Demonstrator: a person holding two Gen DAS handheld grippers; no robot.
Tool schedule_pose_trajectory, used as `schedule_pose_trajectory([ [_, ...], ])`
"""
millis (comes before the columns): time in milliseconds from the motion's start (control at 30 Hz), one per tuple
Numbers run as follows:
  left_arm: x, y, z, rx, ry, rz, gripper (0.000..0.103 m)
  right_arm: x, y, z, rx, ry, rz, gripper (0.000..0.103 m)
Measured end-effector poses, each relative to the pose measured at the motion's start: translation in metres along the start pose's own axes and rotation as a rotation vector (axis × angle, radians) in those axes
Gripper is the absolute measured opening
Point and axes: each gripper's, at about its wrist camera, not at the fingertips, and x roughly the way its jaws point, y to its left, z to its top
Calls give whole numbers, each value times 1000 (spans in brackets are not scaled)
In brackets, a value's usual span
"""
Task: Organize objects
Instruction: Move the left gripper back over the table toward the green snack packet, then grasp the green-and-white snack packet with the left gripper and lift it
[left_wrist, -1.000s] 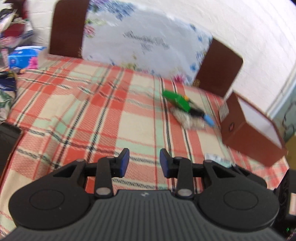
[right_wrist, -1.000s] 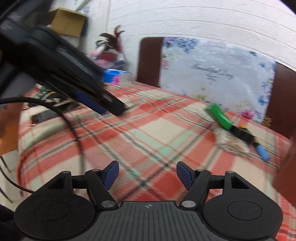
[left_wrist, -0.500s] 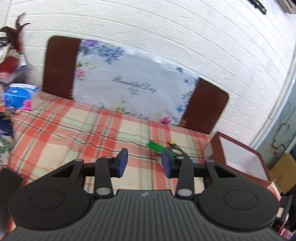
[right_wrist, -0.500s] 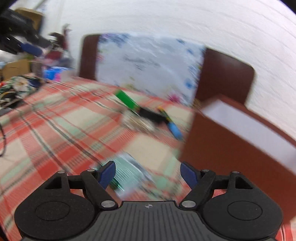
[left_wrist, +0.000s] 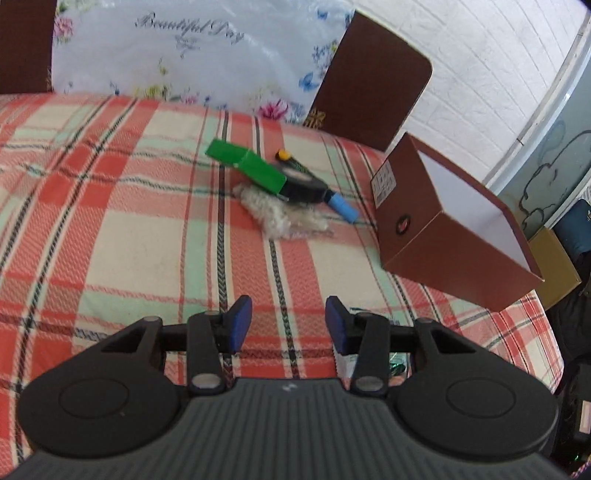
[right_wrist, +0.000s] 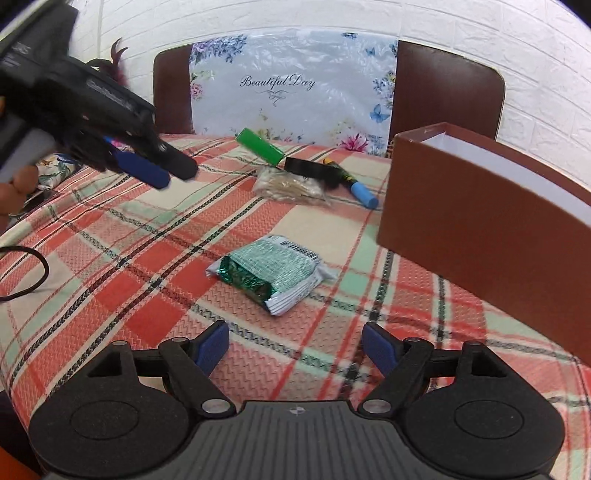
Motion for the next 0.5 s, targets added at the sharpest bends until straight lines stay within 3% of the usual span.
schedule_pose_trajectory([
  [233, 24, -20, -6, 62, 88, -28, 46, 11, 6, 8, 7, -18, 12, 77],
  [400, 52, -42, -10, 91, 151, -56, 56, 21, 5, 14, -2, -16, 12, 75],
  [467, 59, -47, -9, 86, 151, -70, 66, 26, 2, 17, 19, -7, 17, 74],
  [500, 63, -51, -8, 90, 154, -70, 67, 29, 1, 19, 30, -7, 23, 68],
])
